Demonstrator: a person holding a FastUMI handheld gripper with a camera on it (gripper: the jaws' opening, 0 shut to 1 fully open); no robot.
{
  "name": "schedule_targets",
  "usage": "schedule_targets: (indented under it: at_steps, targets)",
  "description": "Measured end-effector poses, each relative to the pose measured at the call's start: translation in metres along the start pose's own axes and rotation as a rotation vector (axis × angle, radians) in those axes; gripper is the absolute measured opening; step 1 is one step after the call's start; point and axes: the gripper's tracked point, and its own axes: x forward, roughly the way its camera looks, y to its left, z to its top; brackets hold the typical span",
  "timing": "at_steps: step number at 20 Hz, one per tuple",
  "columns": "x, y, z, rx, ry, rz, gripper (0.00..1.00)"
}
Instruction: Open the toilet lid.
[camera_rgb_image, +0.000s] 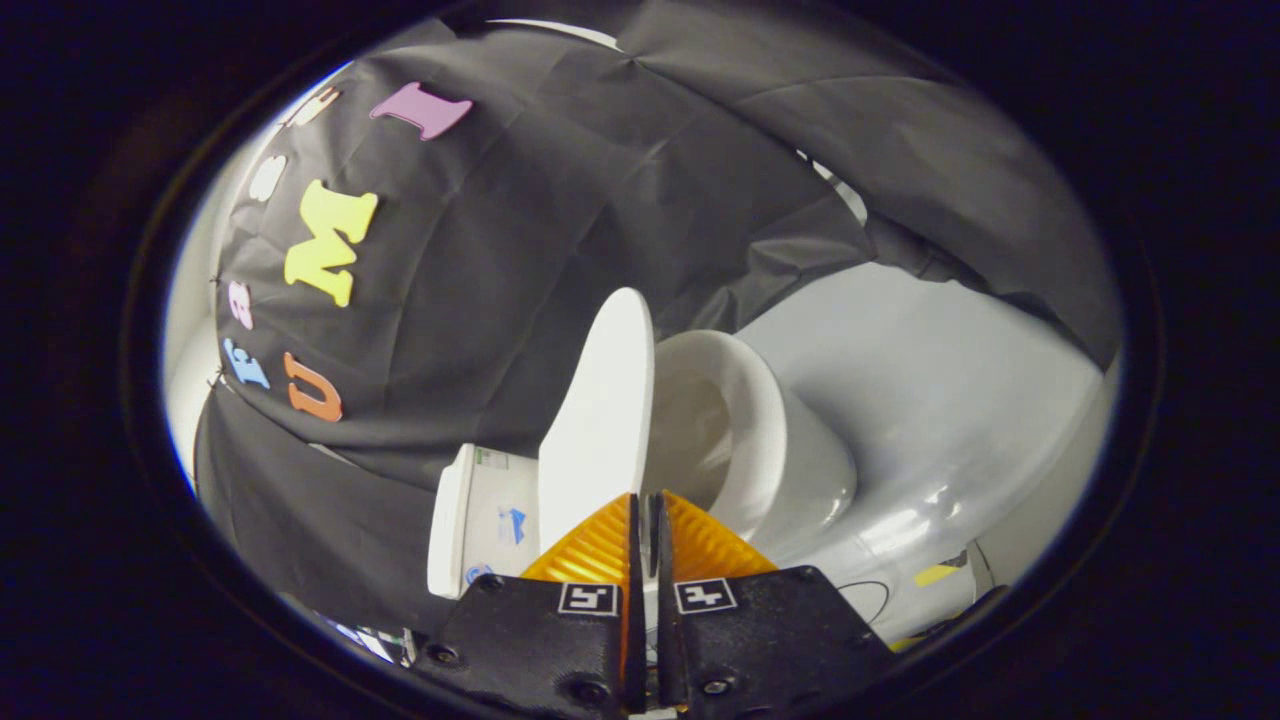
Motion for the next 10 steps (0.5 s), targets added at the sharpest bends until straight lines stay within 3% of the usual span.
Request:
schedule_targets:
  at_steps: [10]
  targets:
    - [-0.01, 0.048, -0.001, -0.059, -0.02, 0.042, 0.08]
